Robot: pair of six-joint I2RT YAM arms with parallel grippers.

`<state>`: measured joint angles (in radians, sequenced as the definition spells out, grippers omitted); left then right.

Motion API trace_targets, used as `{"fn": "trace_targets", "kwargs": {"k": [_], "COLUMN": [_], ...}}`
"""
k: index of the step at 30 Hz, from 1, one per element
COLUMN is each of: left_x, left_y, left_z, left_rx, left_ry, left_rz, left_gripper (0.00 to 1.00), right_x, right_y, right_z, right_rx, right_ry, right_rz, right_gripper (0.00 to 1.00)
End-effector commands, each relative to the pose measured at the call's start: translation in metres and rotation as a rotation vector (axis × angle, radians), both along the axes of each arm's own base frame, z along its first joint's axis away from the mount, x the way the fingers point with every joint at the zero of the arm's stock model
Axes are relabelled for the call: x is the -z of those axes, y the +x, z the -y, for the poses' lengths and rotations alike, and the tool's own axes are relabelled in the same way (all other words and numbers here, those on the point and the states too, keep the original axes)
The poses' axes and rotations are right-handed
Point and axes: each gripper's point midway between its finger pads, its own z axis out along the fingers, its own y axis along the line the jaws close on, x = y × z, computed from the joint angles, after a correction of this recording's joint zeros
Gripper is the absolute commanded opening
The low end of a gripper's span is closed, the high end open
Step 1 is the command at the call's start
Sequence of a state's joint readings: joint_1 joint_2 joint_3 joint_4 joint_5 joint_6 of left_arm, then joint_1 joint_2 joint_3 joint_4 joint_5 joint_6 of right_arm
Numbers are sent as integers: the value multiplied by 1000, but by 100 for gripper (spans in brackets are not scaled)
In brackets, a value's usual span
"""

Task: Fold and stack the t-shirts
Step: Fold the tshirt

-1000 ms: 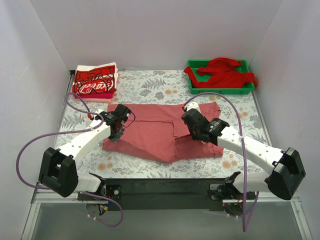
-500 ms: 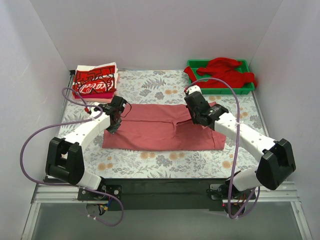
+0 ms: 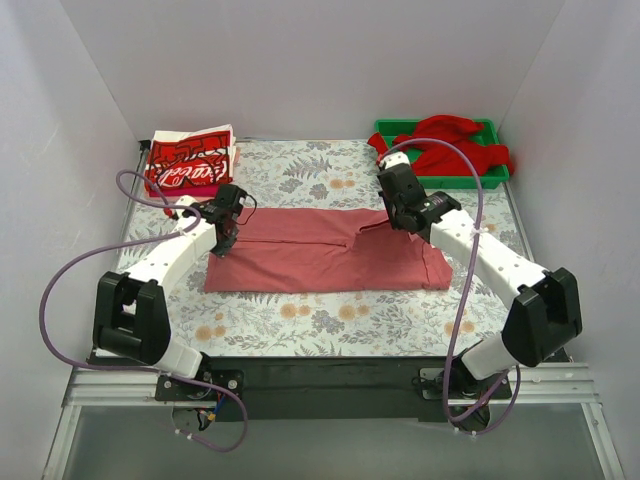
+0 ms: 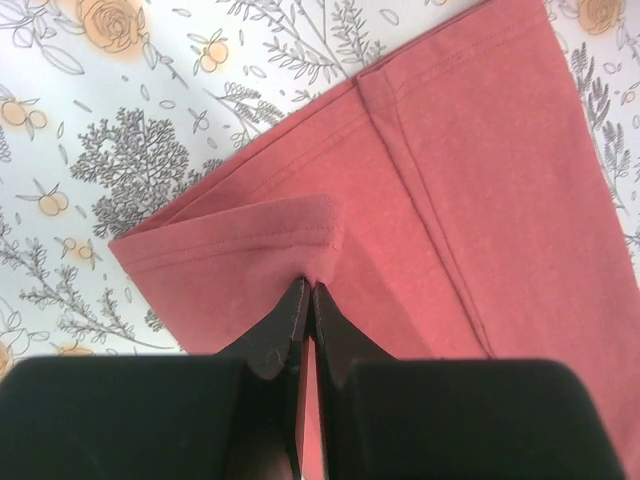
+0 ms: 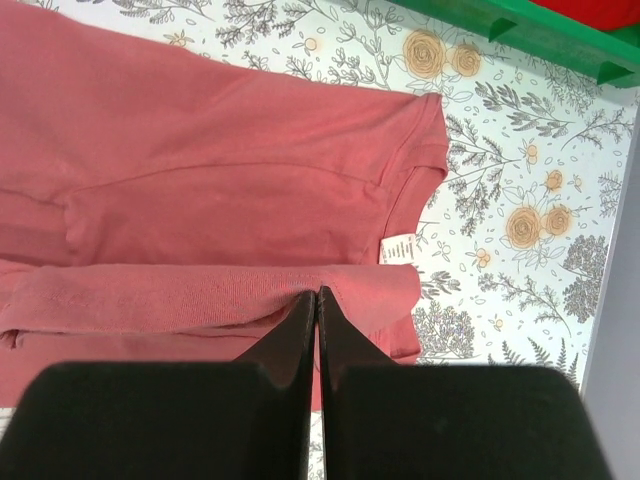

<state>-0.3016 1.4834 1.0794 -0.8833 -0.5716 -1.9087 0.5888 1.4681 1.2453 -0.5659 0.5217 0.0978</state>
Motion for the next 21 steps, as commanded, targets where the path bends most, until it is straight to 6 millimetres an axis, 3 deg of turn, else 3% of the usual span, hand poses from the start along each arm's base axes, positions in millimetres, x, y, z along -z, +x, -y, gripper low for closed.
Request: {"fn": "trace_targets", "kwargs": {"k": [1, 8, 13, 14, 16, 17, 18, 19, 20, 21], "left_x": [-15, -7, 10, 16, 20, 18, 22, 21, 20, 11], "left_y": [27, 48, 62, 65, 69, 76, 78, 80, 82, 86], "left_z": [-5, -16, -16, -16, -21, -22, -25, -28, -29, -30], "left_rx": [-2, -31, -1, 1, -16, -21, -28, -37, -49, -53], "left_ry": [25, 40, 35, 39, 42, 44, 49, 52, 55, 61], "left_rz": [80, 80, 49, 35, 23, 30, 12, 7, 6, 18], "left_gripper": [0, 1, 26, 29, 32, 38, 41, 44, 57, 64], "right_x": [-17, -10, 8, 5, 26, 19, 42, 46, 51, 52], "right_y": [21, 48, 72, 80, 97, 111, 122, 132, 139, 155], "right_z": [-4, -3, -8, -11, -10, -15, -15, -19, -20, -24], "right_rx": [4, 25, 25, 25, 60, 67, 76, 75, 75, 82], "right_ry": [19, 1, -23, -15, -31, -13, -31, -18, -16, -5], "right_rz": [56, 46, 10, 22, 8, 39, 5, 1, -9, 0], "right_gripper": [1, 1, 1, 1, 2, 4, 11, 21, 36, 61]}}
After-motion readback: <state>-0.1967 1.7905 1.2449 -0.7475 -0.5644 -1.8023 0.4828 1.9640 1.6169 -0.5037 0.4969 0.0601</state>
